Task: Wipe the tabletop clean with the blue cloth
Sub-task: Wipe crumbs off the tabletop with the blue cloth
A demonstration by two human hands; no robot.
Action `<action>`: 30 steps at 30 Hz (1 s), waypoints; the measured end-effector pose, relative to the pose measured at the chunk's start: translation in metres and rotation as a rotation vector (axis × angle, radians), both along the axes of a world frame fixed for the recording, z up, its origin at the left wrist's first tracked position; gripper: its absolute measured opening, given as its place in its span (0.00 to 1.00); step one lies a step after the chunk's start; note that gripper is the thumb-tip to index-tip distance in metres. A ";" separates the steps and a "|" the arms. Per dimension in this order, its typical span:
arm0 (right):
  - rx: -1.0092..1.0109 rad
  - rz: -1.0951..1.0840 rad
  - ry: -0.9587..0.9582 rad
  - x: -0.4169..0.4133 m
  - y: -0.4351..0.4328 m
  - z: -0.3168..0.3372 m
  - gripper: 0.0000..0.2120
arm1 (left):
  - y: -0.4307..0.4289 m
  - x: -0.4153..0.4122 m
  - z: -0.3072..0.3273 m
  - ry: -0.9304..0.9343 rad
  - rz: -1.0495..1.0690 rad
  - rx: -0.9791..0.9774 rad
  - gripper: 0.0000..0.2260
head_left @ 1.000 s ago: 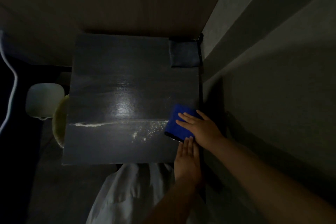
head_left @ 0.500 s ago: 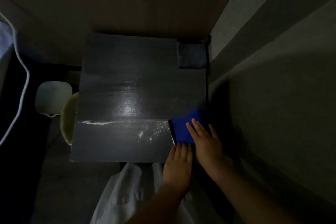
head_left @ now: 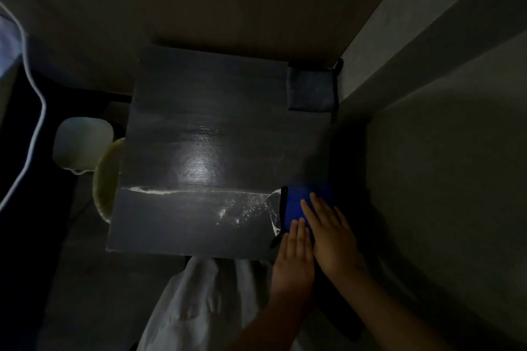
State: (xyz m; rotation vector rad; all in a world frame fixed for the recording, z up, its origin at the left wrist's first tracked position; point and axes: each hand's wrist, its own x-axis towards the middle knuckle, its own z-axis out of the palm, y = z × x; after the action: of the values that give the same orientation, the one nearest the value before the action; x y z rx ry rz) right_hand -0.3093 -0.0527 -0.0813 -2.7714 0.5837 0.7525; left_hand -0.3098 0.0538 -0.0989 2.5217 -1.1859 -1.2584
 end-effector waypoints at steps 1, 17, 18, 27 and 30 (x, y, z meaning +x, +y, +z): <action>0.011 0.048 -0.036 -0.001 -0.005 -0.004 0.27 | -0.002 -0.004 0.001 -0.012 -0.019 0.013 0.26; 0.192 0.112 0.164 0.014 -0.003 -0.004 0.30 | -0.008 -0.007 -0.002 -0.021 0.207 0.048 0.35; 0.188 0.108 0.157 0.014 0.001 -0.006 0.31 | -0.006 -0.006 -0.001 -0.035 0.233 0.036 0.34; 0.228 0.008 0.141 0.020 0.023 -0.013 0.30 | 0.015 0.007 0.001 -0.047 0.338 -0.071 0.34; 0.227 -0.006 0.125 0.026 0.035 -0.016 0.29 | 0.027 0.013 0.002 0.024 0.300 0.016 0.35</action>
State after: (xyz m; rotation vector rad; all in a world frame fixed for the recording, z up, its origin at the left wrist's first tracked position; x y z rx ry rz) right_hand -0.2837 -0.0173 -0.0971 -2.5280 0.4944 0.9341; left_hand -0.2968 0.0803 -0.0971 2.5644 -0.7568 -1.2212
